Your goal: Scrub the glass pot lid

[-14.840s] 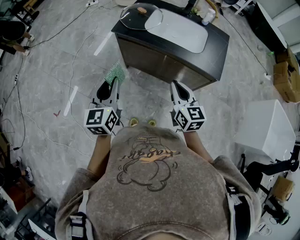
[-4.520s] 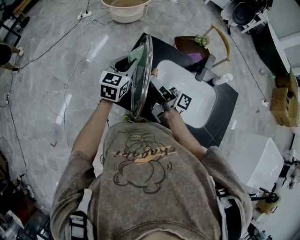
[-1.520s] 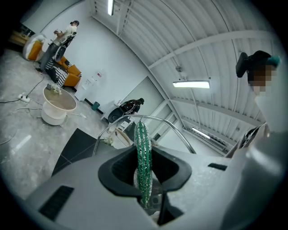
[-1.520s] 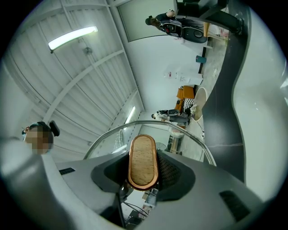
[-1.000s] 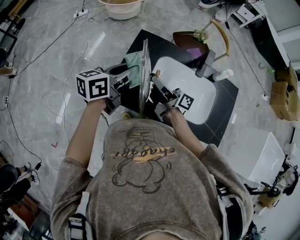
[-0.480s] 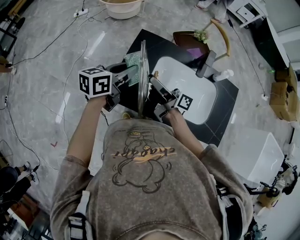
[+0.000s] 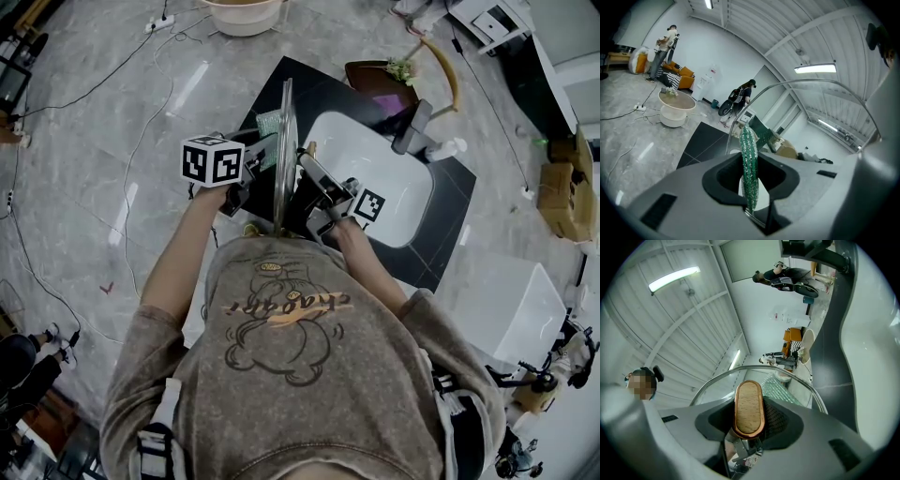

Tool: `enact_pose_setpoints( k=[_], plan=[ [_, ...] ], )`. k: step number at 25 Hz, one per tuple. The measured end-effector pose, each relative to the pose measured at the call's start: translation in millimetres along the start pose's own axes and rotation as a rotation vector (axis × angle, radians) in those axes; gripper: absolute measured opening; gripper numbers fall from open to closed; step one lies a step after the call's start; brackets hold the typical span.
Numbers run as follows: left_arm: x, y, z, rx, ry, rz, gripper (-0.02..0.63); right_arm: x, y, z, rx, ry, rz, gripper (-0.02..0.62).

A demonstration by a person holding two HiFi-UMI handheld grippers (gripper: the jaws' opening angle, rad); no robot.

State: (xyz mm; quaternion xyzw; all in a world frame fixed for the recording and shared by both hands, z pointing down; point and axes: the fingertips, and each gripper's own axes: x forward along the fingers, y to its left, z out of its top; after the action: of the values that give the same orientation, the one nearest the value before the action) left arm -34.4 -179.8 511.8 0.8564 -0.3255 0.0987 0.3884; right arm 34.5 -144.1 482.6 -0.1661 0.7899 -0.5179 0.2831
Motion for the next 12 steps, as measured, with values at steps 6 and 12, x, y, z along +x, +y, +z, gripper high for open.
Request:
enact_pose_setpoints(
  k=[6, 12],
  plan=[
    [11.0, 23.4, -29.2, -0.006, 0.065, 0.049, 0.084, 2.4, 2.0, -2.9, -0.005, -0.012, 0.006, 0.179],
    [15.7, 16.5, -49.9, -0.044, 0.112, 0.03, 0.084, -1.0, 6.0, 8.0, -0.006, -0.049, 0.017, 0.179]
  ],
)
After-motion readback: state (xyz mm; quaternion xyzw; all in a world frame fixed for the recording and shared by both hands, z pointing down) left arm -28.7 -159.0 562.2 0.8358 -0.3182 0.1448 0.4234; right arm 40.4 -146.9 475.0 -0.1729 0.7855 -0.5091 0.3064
